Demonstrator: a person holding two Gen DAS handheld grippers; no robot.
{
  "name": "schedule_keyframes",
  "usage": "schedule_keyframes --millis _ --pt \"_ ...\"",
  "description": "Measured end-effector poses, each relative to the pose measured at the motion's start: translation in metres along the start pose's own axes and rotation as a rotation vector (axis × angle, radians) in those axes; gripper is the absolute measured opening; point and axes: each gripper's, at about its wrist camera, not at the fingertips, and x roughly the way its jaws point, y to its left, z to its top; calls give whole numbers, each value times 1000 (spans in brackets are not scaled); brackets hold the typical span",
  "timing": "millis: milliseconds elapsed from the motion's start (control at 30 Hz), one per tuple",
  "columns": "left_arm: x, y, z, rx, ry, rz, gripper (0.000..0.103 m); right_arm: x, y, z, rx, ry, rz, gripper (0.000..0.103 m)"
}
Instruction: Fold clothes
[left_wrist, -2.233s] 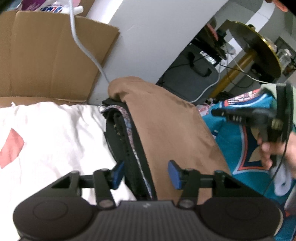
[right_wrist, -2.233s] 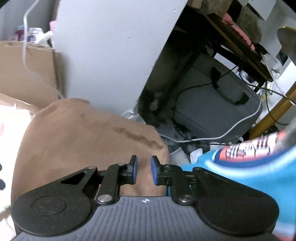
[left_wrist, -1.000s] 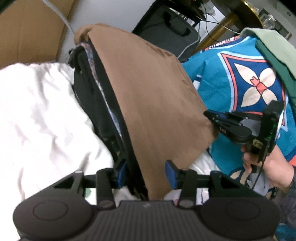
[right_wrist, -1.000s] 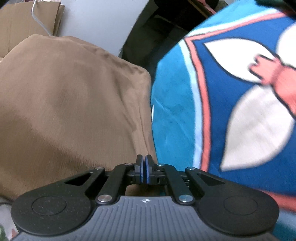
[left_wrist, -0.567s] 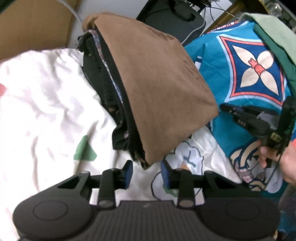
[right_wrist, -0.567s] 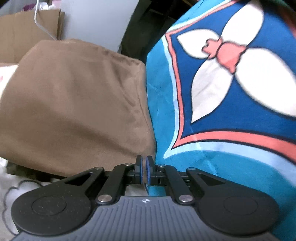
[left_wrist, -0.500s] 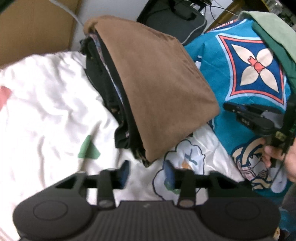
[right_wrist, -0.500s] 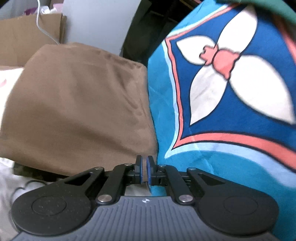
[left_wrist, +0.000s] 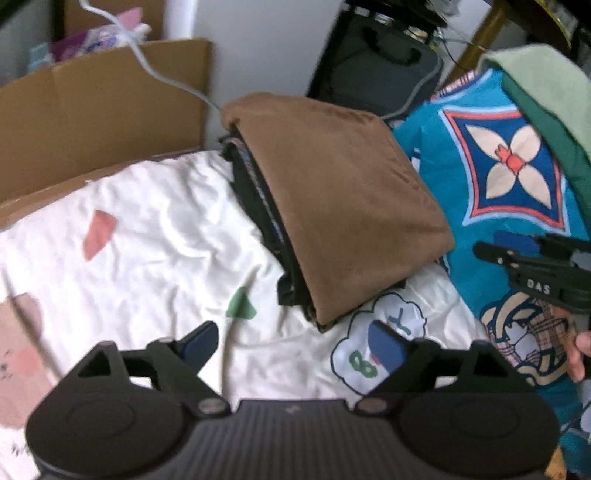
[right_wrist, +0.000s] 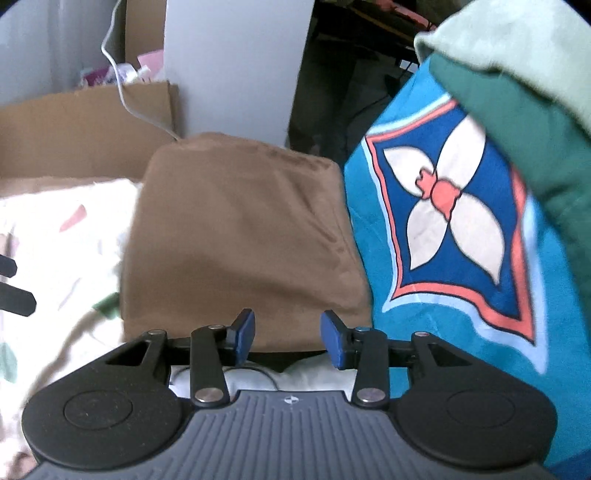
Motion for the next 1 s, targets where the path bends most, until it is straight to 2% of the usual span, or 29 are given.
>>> schedule_keyframes --millis 67,267,500,567,633,767,1000 --pt "-17 3 -1 -36 -6 21 91 -12 2 7 25 -3 22 52" --pt "-73 18 -12 -160 -18 94 94 -68 8 21 137 -16 90 55" --pt "-155 23 -34 -162 -83 172 99 -137 32 33 132 -22 185 69" --pt "-178 25 -39 -152 -104 175 101 -154 41 39 119 -19 215 78" --pt "-197 27 -45 -140 -125 184 102 -172 50 44 110 -27 246 82" --pt "-233 30 -63 -150 -163 200 102 -209 62 51 95 -46 296 88" --pt "-296 38 -108 -220 -257 235 102 -255 75 52 98 -42 382 90"
